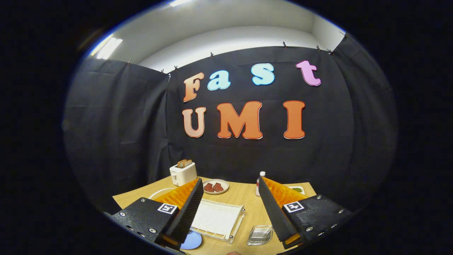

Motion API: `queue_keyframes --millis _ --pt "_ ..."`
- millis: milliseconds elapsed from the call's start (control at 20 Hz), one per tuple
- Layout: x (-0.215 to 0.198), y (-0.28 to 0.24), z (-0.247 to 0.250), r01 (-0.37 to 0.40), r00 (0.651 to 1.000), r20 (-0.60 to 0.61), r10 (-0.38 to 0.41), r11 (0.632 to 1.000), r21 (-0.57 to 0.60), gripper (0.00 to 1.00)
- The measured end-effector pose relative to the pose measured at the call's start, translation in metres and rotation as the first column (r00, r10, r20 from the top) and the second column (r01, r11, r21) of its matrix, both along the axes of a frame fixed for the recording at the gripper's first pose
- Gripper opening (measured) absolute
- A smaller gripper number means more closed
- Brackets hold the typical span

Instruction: Take the plate from the dish rack, then take the spoon from the basket and place it into the plate.

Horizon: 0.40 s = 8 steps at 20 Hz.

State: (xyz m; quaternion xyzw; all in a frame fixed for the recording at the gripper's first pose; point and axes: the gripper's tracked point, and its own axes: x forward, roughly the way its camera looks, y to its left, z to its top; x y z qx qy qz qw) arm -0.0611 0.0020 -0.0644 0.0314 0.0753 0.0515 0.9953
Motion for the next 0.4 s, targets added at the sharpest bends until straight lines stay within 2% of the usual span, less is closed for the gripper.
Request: queue_keyframes --millis 400 --pt "-0.001 -0.016 0.024 0.062 0.994 0.093 -0.058 0.997 -0.038 0.93"
